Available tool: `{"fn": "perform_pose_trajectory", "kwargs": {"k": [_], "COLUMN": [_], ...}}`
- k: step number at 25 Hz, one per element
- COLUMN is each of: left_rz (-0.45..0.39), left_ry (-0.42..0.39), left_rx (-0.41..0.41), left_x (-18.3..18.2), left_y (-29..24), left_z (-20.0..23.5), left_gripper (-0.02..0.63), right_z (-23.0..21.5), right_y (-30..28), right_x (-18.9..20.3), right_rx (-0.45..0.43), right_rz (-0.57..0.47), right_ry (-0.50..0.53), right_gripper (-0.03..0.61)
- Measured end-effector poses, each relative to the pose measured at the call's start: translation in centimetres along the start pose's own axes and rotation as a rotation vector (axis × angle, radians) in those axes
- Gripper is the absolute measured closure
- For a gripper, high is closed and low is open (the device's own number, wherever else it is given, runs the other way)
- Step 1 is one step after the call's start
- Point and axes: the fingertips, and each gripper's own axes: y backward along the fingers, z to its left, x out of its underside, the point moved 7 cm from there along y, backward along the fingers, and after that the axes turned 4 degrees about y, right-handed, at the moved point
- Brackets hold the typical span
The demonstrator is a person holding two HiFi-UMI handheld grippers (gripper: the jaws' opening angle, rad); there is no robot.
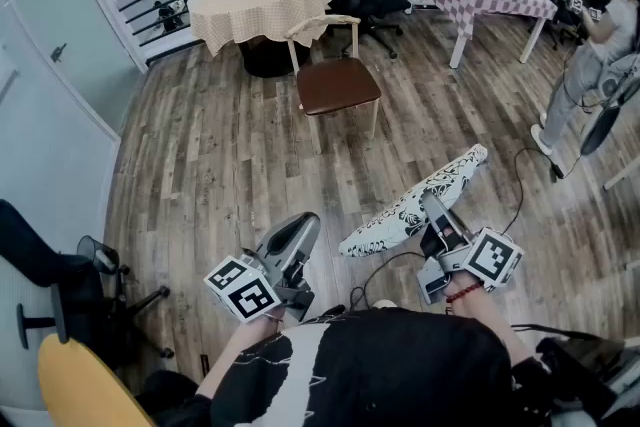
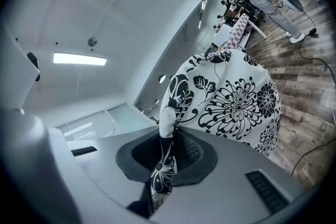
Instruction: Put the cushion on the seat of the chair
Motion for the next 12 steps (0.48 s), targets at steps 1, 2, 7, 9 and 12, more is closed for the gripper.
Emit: {"fn": "perform_pose_trajectory", "kwargs": {"k": [1,2,7,9,12], "left_rz": [-0.002,-0.004,0.002,0.004,0.004], "left_ry": [-0.003,-0.007,-0.016,-0.016,-0.017], "left_rx": [0.001,0.003,0.014,0.018,0.022], "left_x": [-0.02,-0.03,0.17,0.13,0.02], "left_y": [0.00,0.00,0.07,0.10,0.19], "left_z": [-0.15,-0.29,-0.28,-0.08,0.25], "left_gripper": [0.580,0.580,0.580,0.580,0.580], "right_z": [0.07,0.12,0.16,0.14,0.20], "right_y": [0.08,0.16,0.28,0.10,-0.10], "right_x": [-0.03,-0.05,0.41,0.65,0.89], "right_rx": [-0.003,-0.005,-0.004,-0.005,0.001], "right_rz": [0.002,0.004,-0.002,-0.005,-0.001], "right_ry": [0.008,0.013,0.014,0.006,0.021], "right_gripper": [0.543,0.543,0.543,0.543,0.543]}}
